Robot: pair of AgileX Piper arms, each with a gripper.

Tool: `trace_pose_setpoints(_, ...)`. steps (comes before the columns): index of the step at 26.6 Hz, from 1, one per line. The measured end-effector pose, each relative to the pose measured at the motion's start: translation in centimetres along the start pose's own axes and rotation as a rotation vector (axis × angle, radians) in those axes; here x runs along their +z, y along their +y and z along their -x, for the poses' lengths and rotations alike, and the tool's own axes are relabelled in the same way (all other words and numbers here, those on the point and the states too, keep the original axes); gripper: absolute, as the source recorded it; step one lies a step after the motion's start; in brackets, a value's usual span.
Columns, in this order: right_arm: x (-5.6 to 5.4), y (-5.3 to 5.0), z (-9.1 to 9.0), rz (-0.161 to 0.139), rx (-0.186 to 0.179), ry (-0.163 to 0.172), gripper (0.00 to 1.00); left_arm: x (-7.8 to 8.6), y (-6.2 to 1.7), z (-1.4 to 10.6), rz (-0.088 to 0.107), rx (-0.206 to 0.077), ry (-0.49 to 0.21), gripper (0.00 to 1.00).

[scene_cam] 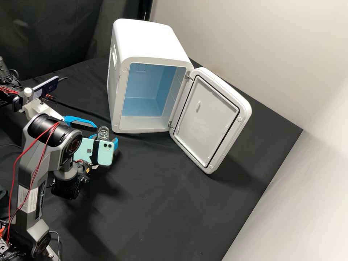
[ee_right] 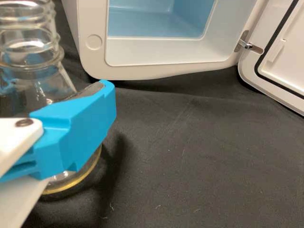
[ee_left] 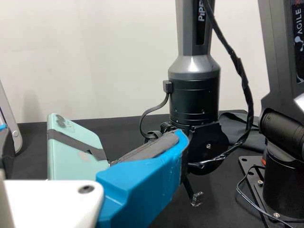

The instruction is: Place the flask in the incubator

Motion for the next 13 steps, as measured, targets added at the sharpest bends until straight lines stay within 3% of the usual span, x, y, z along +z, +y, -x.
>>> trace_pose_setpoints(13, 0.27, 0.16, 0.07, 0.003, -0.001, 0.005, 0.0, 0.0, 0.0, 0.0, 0.0, 0.0, 0.0, 1.0)
